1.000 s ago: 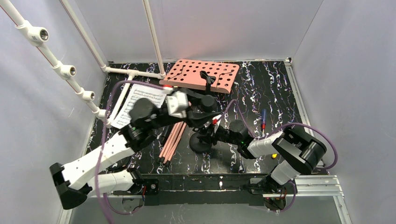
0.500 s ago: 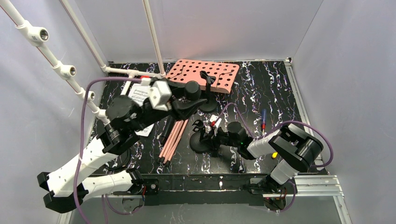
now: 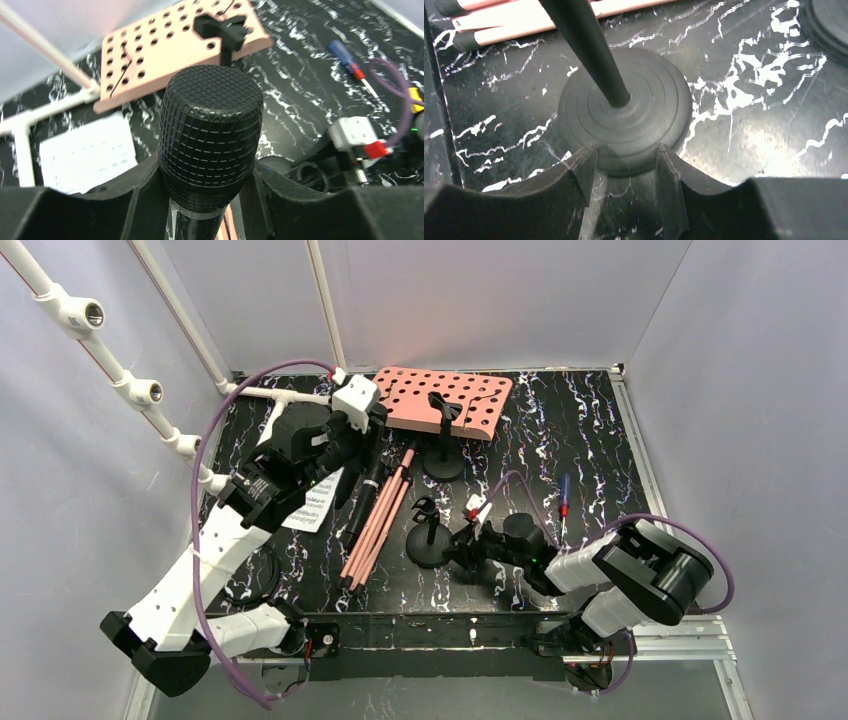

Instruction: Pack up the instrument practice props

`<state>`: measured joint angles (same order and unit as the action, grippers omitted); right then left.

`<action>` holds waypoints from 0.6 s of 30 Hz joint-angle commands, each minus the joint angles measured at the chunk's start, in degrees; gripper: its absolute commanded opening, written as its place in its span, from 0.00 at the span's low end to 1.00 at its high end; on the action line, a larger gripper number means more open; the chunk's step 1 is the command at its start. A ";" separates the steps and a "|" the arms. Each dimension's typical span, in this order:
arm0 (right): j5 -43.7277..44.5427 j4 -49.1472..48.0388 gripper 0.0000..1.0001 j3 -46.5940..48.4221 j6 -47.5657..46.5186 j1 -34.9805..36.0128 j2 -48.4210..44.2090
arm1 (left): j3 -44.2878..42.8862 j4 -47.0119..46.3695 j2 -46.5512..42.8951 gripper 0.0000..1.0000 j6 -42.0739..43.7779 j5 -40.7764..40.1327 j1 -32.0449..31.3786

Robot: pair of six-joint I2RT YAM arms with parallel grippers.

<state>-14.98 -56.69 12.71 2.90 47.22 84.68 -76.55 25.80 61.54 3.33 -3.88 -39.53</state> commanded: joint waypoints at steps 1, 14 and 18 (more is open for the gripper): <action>1.46 -3.29 0.59 -3.18 -0.28 -0.34 -2.59 | 0.35 6.52 1.23 0.00 -3.05 2.79 6.05; -1.39 -20.92 0.84 -11.70 -1.20 -0.36 -8.29 | 3.23 11.93 12.71 0.04 -7.06 10.26 18.75; -3.27 -26.98 0.99 -14.40 -1.18 -0.30 -7.69 | 3.83 12.25 16.56 0.05 -6.73 12.32 21.09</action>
<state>-15.84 -72.16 0.89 2.57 47.03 77.38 -73.43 36.27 76.31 -3.16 4.80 -20.40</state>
